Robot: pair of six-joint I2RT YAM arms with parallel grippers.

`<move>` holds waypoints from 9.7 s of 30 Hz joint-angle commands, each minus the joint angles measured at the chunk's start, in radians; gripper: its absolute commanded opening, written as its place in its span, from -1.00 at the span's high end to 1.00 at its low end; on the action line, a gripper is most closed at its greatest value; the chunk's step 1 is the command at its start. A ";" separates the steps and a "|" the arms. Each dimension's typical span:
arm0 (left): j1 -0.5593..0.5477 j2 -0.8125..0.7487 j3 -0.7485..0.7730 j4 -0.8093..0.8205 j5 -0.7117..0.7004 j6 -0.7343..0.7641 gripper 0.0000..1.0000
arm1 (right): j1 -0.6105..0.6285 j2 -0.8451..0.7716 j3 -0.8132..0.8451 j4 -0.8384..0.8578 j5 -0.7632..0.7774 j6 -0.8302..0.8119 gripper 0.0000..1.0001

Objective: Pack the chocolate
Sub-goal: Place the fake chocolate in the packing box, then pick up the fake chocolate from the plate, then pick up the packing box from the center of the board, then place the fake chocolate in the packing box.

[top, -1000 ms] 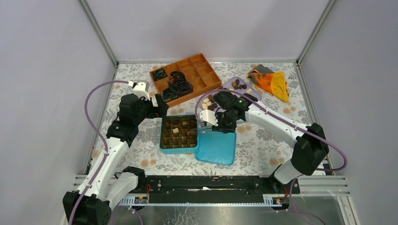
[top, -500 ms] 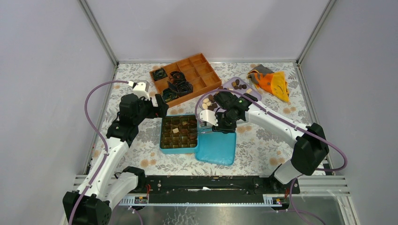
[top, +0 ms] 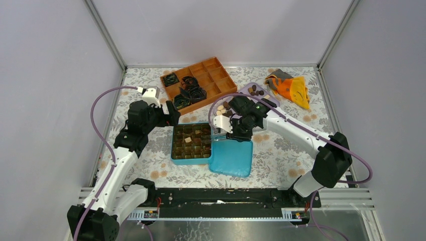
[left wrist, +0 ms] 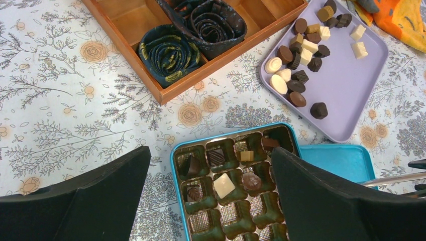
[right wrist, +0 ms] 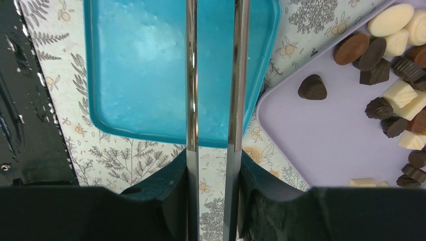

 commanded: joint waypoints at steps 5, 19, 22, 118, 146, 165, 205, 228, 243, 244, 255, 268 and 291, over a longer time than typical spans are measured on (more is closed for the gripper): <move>0.006 -0.028 -0.007 0.009 -0.023 0.023 -0.97 | -0.081 -0.056 0.071 -0.023 -0.145 0.045 0.24; 0.006 -0.037 -0.008 0.011 -0.031 0.022 -0.97 | -0.506 -0.262 -0.176 0.150 -0.327 0.117 0.23; 0.006 -0.041 -0.008 0.009 -0.032 0.022 -0.98 | -0.566 -0.260 -0.219 0.181 -0.326 0.127 0.22; 0.007 -0.047 -0.017 0.014 -0.010 0.019 -0.97 | -0.612 0.116 -0.045 0.287 -0.080 0.274 0.95; 0.007 0.282 0.030 -0.159 -0.134 -0.029 0.23 | -0.612 -0.110 -0.122 0.263 -0.219 0.239 0.98; 0.029 0.511 0.117 -0.184 -0.008 -0.018 0.31 | -0.611 -0.175 -0.133 0.253 -0.284 0.249 0.97; 0.028 0.102 -0.015 0.044 -0.129 -0.064 1.00 | -0.286 -0.179 0.186 -0.049 -0.384 0.094 0.97; 0.028 -0.012 -0.060 0.117 -0.187 -0.082 1.00 | -0.204 -0.204 0.242 -0.113 -0.440 0.033 0.97; 0.028 -0.017 -0.064 0.114 -0.188 -0.084 1.00 | -0.178 -0.198 0.244 -0.125 -0.448 0.028 0.96; 0.028 -0.017 -0.064 0.114 -0.189 -0.084 1.00 | -0.177 -0.197 0.244 -0.126 -0.447 0.029 0.96; 0.028 -0.007 -0.061 0.109 -0.200 -0.084 1.00 | -0.166 -0.203 0.242 -0.128 -0.444 0.023 0.97; 0.026 -0.058 -0.086 0.154 -0.186 -0.077 1.00 | -0.112 -0.204 0.205 -0.119 -0.355 0.003 0.97; 0.015 0.103 -0.031 0.066 -0.142 -0.089 1.00 | 0.186 -0.021 0.182 -0.004 0.130 0.024 0.94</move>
